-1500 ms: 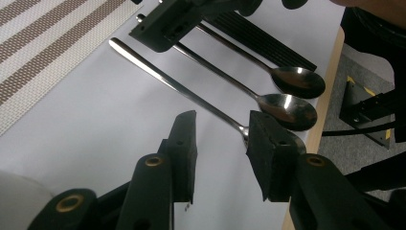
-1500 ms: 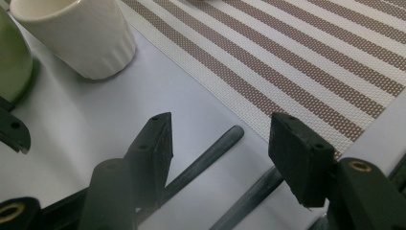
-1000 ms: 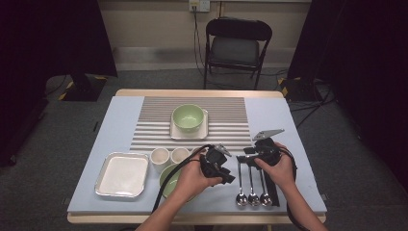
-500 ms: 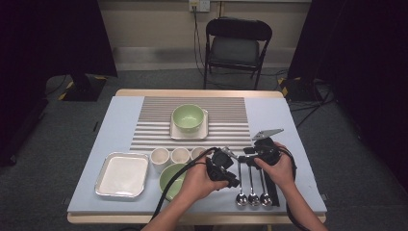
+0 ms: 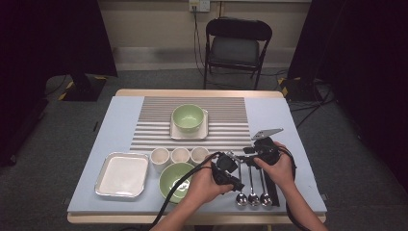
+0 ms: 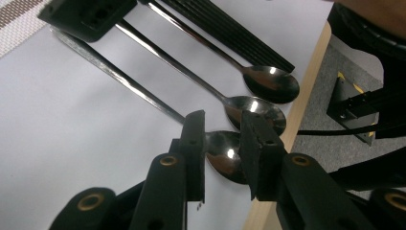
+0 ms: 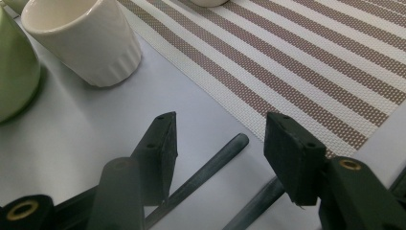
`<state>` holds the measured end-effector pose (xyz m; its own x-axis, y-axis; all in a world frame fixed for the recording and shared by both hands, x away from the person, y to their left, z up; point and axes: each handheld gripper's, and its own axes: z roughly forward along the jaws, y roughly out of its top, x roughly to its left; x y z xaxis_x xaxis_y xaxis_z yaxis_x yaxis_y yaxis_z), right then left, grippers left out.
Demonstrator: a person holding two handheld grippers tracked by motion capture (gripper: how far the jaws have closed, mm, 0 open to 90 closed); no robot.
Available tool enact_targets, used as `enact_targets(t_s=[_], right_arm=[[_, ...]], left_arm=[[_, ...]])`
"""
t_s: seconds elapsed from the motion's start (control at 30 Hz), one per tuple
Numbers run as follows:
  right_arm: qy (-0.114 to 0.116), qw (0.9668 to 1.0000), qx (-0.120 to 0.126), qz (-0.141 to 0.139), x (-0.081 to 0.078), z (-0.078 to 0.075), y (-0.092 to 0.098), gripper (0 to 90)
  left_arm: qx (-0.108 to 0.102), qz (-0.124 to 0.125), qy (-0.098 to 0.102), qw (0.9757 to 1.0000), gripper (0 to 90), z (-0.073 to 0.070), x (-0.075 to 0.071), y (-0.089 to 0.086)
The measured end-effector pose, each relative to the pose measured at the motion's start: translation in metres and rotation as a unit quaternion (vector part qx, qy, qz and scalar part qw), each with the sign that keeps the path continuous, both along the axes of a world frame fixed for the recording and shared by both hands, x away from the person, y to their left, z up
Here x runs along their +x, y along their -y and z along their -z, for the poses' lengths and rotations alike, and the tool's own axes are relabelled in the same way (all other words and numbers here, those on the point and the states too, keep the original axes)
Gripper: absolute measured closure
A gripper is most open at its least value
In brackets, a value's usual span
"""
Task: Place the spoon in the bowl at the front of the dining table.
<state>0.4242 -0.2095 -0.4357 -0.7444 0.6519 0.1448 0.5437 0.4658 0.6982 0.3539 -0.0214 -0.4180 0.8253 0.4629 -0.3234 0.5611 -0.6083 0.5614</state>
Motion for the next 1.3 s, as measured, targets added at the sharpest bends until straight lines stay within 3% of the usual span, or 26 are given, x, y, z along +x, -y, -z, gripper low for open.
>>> enact_targets(t_s=[0.23, 0.33, 0.47, 0.6, 0.8, 1.3], right_arm=[[-0.001, 1.0, 0.0, -0.002, 0.0, 0.0, -0.002, 45.2], [-0.001, 1.0, -0.001, -0.001, -0.001, 0.0, -0.002, 45.3], [-0.004, 1.0, -0.001, 0.0, -0.001, 0.001, -0.001, 45.7], [-0.01, 0.9999, -0.005, -0.001, -0.001, 0.004, -0.001, 46.6], [-0.019, 0.9998, -0.001, 0.0, -0.001, 0.006, 0.0, 48.1], [-0.039, 0.9992, -0.005, -0.004, -0.001, 0.01, -0.002, 48.3]], left_arm=[[0.012, 0.017, 0.001, 0.9998, 73.3, 0.008, -0.005, 0.008], [0.008, 0.017, -0.004, 0.9998, 74.1, 0.014, -0.006, 0.009], [0.023, 0.02, -0.01, 0.9995, 77.9, 0.022, -0.008, 0.01], [0.012, 0.019, -0.019, 0.9996, 80.7, 0.025, -0.011, 0.012], [0.022, 0.029, -0.021, 0.9991, 82.2, 0.032, -0.015, 0.015], [0.029, 0.032, -0.016, 0.9989, 84.4, 0.036, -0.018, 0.016]])
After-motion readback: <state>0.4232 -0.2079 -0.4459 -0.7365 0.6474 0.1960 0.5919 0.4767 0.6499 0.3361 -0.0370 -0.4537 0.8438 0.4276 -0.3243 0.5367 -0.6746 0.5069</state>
